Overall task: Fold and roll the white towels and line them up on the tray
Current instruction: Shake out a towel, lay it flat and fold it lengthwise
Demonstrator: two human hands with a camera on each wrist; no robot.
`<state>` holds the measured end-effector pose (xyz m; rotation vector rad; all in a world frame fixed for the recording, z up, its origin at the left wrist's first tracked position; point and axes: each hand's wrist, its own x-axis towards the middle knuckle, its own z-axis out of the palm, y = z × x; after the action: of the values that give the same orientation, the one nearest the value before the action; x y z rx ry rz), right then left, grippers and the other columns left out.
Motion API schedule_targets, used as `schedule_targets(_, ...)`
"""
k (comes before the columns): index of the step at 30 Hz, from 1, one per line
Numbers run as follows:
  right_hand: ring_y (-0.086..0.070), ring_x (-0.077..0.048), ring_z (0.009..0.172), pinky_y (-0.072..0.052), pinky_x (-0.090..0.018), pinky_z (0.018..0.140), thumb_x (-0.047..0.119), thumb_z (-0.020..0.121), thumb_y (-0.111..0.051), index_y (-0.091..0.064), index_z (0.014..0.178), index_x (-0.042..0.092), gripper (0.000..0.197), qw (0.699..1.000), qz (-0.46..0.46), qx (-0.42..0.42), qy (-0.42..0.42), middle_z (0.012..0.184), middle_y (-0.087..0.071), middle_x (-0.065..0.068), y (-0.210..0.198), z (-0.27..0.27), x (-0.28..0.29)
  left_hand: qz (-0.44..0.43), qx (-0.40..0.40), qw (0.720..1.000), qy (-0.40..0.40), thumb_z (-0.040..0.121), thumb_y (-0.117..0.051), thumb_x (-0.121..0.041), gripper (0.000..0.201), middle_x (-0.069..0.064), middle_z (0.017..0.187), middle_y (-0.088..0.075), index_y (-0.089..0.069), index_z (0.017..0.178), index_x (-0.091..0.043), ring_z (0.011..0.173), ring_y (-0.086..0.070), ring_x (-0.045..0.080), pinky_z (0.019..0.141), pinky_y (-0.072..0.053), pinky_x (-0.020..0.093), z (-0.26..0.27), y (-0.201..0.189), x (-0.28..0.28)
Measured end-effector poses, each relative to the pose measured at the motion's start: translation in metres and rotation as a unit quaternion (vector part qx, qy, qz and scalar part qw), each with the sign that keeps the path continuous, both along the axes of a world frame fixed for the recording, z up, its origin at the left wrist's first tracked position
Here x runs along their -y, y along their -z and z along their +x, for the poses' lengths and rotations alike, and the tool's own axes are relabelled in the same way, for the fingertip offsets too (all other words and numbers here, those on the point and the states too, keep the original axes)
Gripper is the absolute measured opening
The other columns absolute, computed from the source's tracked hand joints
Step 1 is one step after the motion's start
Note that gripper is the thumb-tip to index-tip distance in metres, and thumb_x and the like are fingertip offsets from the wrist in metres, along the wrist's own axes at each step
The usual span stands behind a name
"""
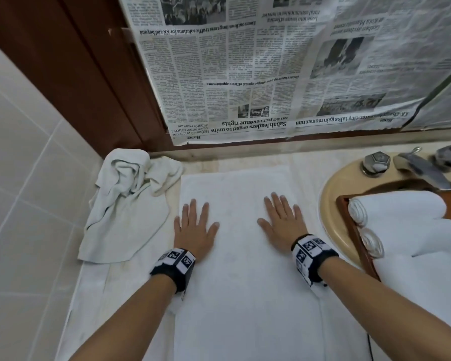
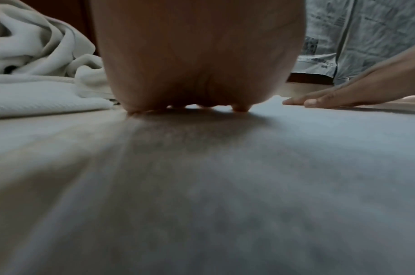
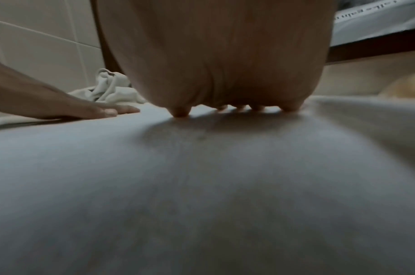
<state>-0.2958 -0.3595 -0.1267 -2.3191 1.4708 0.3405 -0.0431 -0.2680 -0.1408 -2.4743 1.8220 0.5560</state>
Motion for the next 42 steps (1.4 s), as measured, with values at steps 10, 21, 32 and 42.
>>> schedule_targets(10,-0.05,-0.038,0.12,-0.044,-0.046,0.098,0.017,0.091,-0.062,-0.052,0.128,0.001,0.042,0.958,-0.096,0.218,0.158,0.13,-0.049,-0.02,-0.042,-0.043,-0.018,-0.009,-0.049,0.999,-0.013,0.103,-0.029,-0.052,0.066,0.008,0.166,-0.003,-0.012,0.158,-0.021,0.152,-0.005,0.027,0.122,-0.01,0.049,-0.01,-0.035,0.037)
schedule_targets(21,-0.056,-0.031,0.098,-0.042,-0.034,0.074,0.019,0.096,-0.047,-0.049,0.112,0.006,0.021,0.943,-0.007,0.128,0.308,0.108,-0.055,-0.012,-0.024,-0.075,-0.064,-0.025,-0.175,0.982,0.071,0.091,-0.06,-0.055,0.047,0.009,0.111,-0.064,-0.058,0.115,-0.014,0.104,-0.061,0.029,0.083,-0.05,0.036,-0.159,-0.063,0.178)
schedule_targets(32,-0.056,-0.017,0.066,-0.05,-0.038,0.061,0.01,0.085,-0.06,-0.051,0.076,0.014,0.014,0.911,-0.01,0.246,0.33,0.071,-0.057,-0.001,-0.022,-0.087,-0.064,0.017,-0.122,0.992,-0.015,0.086,-0.059,-0.018,0.012,0.008,0.095,-0.052,-0.052,0.088,-0.009,0.086,-0.058,0.031,0.067,-0.044,0.031,-0.188,-0.06,0.207)
schedule_targets(42,-0.054,-0.01,0.06,-0.043,-0.022,0.057,0.01,0.078,-0.067,-0.057,0.078,0.019,0.013,0.916,-0.058,0.308,0.251,0.057,-0.054,0.003,-0.096,-0.058,-0.084,-0.104,-0.47,0.866,-0.137,0.09,-0.067,-0.018,0.02,0.0,0.068,-0.068,-0.064,0.071,-0.017,0.064,-0.065,0.011,0.072,-0.058,0.031,-0.121,-0.094,0.164)
